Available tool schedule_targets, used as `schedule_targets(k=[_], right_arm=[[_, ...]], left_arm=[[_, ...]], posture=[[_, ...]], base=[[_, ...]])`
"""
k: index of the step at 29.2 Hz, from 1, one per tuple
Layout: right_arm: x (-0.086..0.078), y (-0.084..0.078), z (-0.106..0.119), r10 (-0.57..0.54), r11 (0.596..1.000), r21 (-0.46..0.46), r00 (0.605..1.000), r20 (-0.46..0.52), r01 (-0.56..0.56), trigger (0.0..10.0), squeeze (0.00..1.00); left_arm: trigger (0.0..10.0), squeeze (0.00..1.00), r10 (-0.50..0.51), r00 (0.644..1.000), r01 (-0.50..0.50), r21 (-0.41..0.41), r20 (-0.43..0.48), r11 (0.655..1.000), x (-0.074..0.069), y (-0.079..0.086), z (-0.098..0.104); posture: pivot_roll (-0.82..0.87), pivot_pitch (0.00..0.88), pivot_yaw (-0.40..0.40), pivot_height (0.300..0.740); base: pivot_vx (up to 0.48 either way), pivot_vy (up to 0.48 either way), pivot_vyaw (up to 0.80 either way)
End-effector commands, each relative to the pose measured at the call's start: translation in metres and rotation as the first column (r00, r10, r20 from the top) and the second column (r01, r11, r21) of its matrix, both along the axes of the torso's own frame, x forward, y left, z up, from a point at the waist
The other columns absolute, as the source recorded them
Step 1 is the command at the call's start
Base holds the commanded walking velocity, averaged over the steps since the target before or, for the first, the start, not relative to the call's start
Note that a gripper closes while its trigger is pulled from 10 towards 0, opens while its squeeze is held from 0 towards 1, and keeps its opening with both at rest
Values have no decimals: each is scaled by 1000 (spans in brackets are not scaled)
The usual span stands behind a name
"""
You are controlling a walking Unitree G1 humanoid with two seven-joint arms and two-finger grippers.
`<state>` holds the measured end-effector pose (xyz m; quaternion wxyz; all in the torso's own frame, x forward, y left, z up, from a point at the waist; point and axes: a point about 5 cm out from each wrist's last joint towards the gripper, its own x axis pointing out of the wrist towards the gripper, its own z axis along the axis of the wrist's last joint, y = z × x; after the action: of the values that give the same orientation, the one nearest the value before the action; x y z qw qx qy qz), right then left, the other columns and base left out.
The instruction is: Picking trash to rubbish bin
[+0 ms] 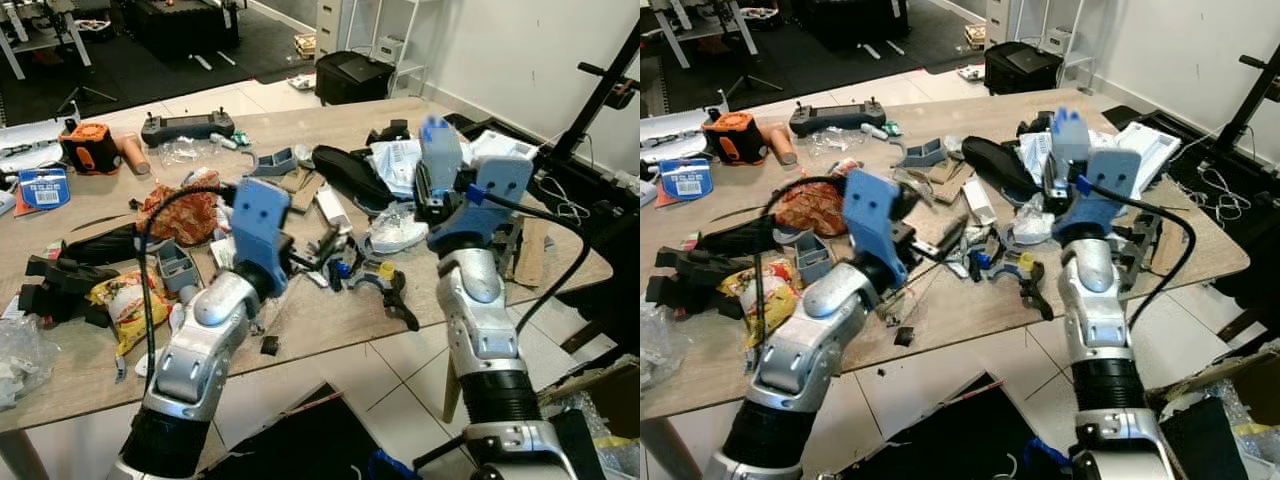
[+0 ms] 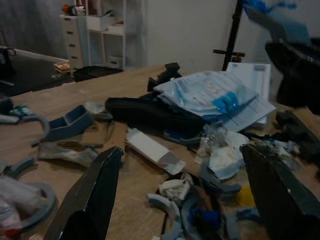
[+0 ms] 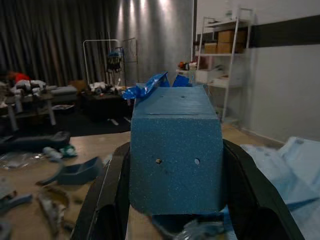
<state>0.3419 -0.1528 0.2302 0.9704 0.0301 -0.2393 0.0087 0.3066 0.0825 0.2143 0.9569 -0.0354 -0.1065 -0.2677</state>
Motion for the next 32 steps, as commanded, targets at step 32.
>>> schedule_targets(k=[32], right_arm=[[-11,-8,-16,-47,997,-74,990,-133,38,10000,0]], left_arm=[[10000,0,94,995,-97,-58,-46,994,5,5,-3]], posture=[[-10,143,-15,740]], base=[[0,0,-400]])
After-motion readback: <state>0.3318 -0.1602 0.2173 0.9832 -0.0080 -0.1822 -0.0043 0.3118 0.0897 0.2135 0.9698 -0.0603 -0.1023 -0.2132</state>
